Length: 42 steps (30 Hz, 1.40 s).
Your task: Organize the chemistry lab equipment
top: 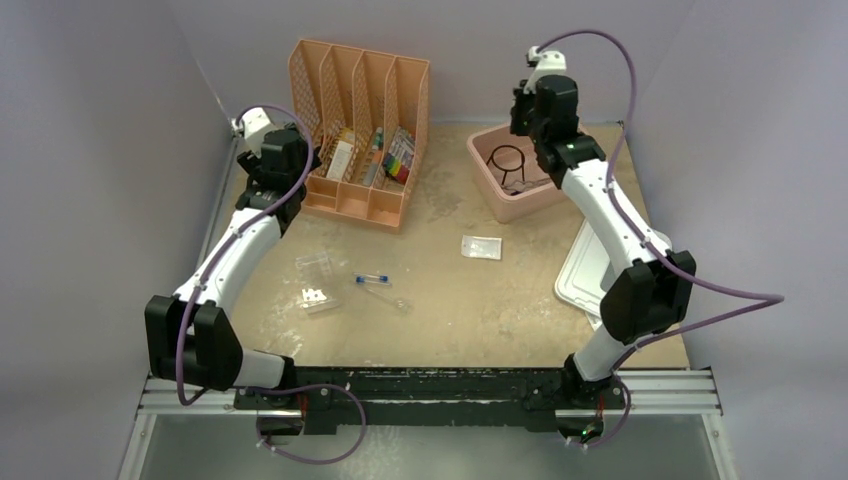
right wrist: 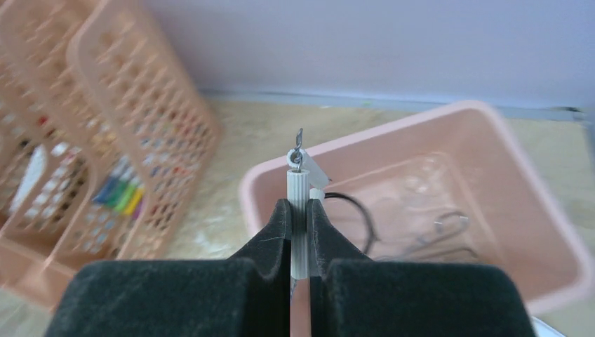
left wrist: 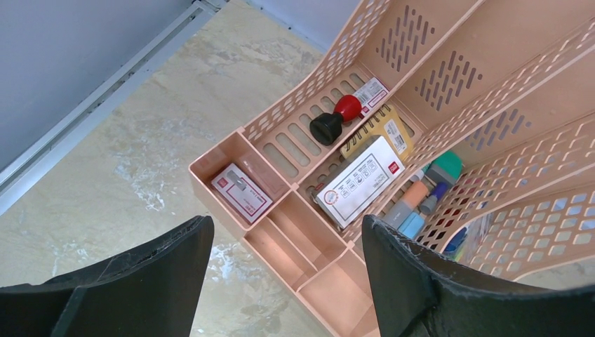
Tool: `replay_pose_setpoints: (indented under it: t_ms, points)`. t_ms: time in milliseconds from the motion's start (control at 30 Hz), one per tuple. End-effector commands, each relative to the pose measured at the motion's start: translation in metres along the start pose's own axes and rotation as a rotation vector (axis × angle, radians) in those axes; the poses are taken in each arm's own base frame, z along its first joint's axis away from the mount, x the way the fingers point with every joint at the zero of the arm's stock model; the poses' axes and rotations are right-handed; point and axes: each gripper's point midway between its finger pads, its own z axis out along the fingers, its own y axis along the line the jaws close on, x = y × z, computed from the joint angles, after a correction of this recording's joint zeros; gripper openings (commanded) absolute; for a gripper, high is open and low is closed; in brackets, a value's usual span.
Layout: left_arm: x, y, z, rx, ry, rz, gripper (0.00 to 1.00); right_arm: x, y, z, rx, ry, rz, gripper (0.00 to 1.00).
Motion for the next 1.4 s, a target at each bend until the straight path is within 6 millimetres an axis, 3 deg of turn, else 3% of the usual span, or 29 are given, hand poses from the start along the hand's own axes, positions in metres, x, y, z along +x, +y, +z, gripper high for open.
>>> replay_pose_setpoints:
  t_ms: [0,133,333,667,1000,1367]
  points:
    - [-0.028,-0.02,0.001,0.056,-0.06,-0.07,0.77,-0.034,-0.065,-0.015,0.218,-0.085,-0.005,0.0]
    - [-0.026,-0.022,0.003,0.062,-0.053,-0.07,0.76,-0.016,-0.108,-0.016,0.395,-0.033,-0.024,0.0]
    - [-0.023,-0.025,0.004,0.073,-0.039,-0.07,0.76,0.027,-0.144,-0.002,0.498,0.089,0.014,0.0]
    - [-0.012,-0.026,0.005,0.081,-0.002,-0.071,0.76,0.097,-0.168,0.037,0.571,0.3,0.115,0.0]
    - [-0.006,-0.024,0.005,0.08,0.015,-0.074,0.76,0.136,-0.204,0.037,0.764,0.408,0.126,0.0]
    - [-0.003,-0.025,0.008,0.078,0.018,-0.078,0.76,0.164,-0.208,0.053,0.757,0.474,0.127,0.0]
